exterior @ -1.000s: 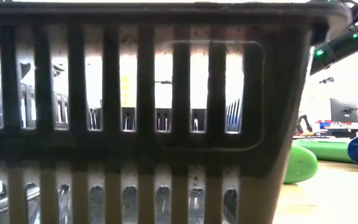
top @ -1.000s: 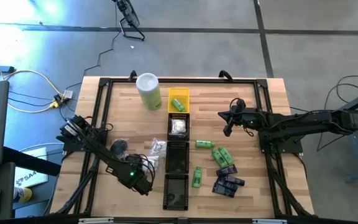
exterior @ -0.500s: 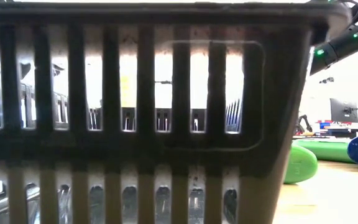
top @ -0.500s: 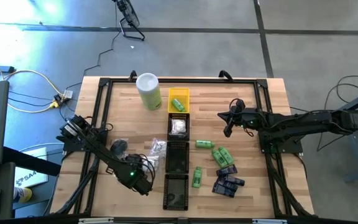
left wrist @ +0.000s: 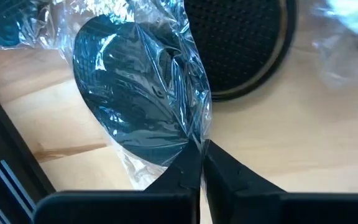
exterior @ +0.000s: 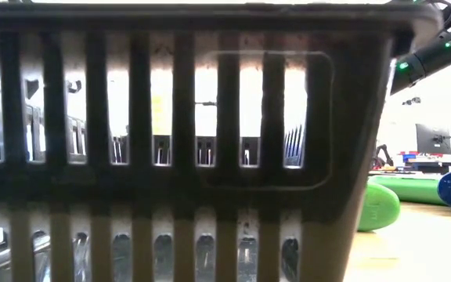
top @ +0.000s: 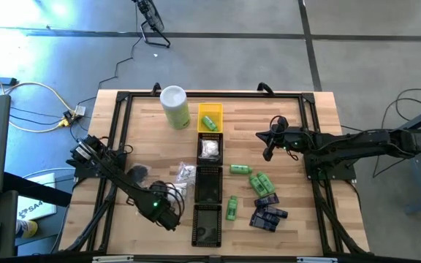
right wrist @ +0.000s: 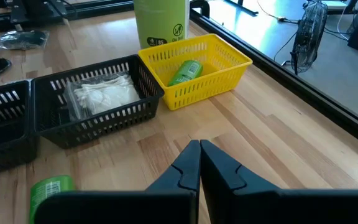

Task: Pick & Place Travel size toiletries
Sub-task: Put the bottom black hairbrush into the bottom black basket

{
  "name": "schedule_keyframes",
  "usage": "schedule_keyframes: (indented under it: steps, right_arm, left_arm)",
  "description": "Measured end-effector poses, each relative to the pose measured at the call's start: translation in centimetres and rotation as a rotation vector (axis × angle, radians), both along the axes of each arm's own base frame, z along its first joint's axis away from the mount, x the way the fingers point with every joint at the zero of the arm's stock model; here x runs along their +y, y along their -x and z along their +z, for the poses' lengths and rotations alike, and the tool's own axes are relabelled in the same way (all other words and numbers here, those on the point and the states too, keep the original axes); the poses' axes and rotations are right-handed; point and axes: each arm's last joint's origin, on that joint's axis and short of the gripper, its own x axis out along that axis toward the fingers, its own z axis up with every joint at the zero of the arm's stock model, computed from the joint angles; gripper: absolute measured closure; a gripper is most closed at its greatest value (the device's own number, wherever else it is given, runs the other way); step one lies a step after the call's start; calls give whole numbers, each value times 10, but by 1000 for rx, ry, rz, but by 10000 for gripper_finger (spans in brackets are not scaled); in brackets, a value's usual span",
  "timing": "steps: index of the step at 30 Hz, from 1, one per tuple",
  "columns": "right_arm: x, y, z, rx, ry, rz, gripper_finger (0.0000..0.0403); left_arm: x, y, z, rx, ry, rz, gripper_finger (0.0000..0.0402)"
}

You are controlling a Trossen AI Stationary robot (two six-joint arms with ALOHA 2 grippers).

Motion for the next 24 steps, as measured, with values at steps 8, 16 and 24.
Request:
schedule_keyframes:
  steps: [8,16,24]
  right_arm:
    - [0,0,0,0,0,0,401]
    - [0,0,0,0,0,0,401]
    - [0,0,0,0,0,0,401]
  left_arm:
    - [0,-1,26,64,-46,-33,401]
    - [0,-5,66,49,-152,-78,401]
    - [5,-9,100,-102,-298,-184,401]
